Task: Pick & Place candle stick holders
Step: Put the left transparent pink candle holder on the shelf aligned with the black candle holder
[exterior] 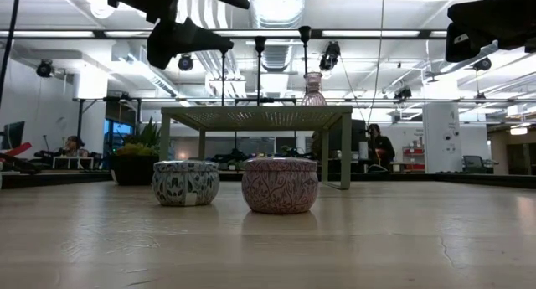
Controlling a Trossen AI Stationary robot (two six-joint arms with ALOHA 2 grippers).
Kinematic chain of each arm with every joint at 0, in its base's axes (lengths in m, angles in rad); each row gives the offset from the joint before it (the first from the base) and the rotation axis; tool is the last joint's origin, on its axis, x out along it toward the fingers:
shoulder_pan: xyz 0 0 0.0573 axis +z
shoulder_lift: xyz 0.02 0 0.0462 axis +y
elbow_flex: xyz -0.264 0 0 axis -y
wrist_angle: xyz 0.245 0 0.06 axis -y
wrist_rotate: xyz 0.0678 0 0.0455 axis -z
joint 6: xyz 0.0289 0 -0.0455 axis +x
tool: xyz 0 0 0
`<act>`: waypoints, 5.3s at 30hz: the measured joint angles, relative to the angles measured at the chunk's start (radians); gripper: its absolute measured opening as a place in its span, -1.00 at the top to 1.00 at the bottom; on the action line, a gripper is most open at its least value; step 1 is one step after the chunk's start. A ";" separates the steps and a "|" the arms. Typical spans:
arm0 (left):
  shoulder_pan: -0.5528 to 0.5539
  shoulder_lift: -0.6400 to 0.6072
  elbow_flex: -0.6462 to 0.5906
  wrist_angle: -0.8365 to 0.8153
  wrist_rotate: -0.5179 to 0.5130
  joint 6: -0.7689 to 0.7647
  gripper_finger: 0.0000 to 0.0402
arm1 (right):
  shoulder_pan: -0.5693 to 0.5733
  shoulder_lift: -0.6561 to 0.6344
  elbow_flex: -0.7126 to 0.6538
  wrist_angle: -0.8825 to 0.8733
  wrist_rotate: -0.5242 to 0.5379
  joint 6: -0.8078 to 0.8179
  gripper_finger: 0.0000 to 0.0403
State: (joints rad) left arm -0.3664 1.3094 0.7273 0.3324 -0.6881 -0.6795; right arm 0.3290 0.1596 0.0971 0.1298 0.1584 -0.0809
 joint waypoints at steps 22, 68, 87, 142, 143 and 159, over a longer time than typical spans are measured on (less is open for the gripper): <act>-0.001 0.003 -0.010 -0.003 -0.013 -0.102 -0.49 | 0.000 0.000 0.000 0.000 0.000 0.001 0.96; -0.026 -0.004 -0.008 -0.007 0.084 -0.098 -0.48 | 0.000 0.000 0.000 0.000 0.000 -0.001 0.96; -0.125 -0.057 0.383 -0.833 0.356 -0.158 -0.40 | 0.000 0.000 0.000 0.000 0.000 0.000 0.96; -0.630 0.297 0.506 -1.357 0.433 -0.894 -0.39 | 0.000 0.000 0.000 0.000 0.000 -0.001 0.96; -0.630 0.301 0.505 -1.363 0.431 -0.893 -0.39 | 0.000 0.000 0.000 0.000 0.000 0.000 0.96; -0.625 0.309 0.430 -1.267 0.413 -0.908 -0.29 | 0.000 0.000 0.000 0.000 0.000 0.000 0.96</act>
State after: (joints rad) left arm -0.9913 1.6180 1.1568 -0.9350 -0.2751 -1.5875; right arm 0.3289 0.1596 0.0971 0.1299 0.1581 -0.0813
